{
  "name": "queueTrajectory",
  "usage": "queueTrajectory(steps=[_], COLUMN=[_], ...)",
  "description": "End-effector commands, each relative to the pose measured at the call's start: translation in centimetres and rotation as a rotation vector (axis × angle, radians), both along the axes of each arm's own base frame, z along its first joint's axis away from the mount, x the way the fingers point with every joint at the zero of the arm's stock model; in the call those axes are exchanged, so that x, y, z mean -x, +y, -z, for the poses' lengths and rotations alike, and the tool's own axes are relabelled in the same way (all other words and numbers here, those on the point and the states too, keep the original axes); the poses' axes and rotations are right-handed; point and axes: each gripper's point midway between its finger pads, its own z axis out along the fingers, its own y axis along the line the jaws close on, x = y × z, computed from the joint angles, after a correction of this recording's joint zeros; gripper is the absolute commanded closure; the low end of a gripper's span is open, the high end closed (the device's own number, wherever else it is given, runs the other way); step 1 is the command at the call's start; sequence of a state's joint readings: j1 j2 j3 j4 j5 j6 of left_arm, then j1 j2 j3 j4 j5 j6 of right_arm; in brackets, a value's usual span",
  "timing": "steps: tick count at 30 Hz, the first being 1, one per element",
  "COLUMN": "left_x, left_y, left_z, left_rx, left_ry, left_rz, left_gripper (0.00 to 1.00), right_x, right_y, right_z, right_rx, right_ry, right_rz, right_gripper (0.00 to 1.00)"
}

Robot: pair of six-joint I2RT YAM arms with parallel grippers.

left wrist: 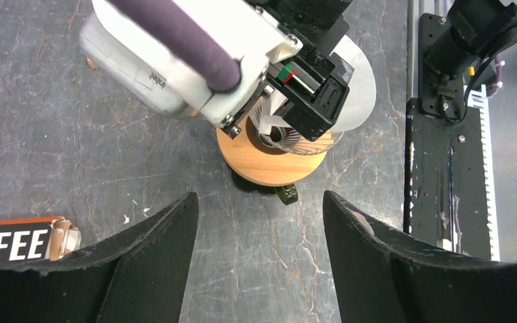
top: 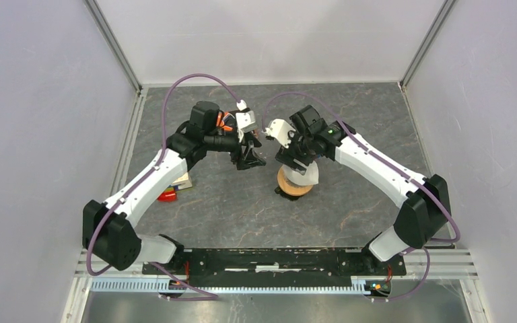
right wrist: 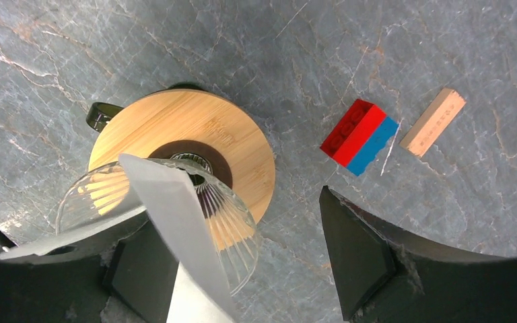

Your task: Place the coffee filter in the dripper

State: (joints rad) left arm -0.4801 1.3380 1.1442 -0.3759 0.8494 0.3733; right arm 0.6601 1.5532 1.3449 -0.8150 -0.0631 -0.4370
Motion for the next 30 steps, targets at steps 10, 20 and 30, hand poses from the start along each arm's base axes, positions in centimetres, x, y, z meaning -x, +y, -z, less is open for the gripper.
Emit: queueTrajectory(steps=[10, 20, 30], left_x=[-1.7, -0.5, 0.7], left_y=[-2.1, -3.8, -4.8], left_z=[-1.4, -0.2, -0.6], left_rx=[0.115, 0.134, 0.183], left_ry=[0.024, 0.116, 0.234], left_rz=[-0.029, -0.024, 0.025], left_gripper=[0.26, 0.41, 0.59], right_x=[0.0, 0.1, 1.0], right_y=[0.0, -0.3, -0.5], right_z=[-3.7, -3.7, -5.3], right_rx=[-0.074, -0.139, -0.218], right_ry=[-0.051, 0.006, 0.026], right_rz=[-0.029, -0.033, -0.057], right_gripper=[0.22, 0.22, 0.22])
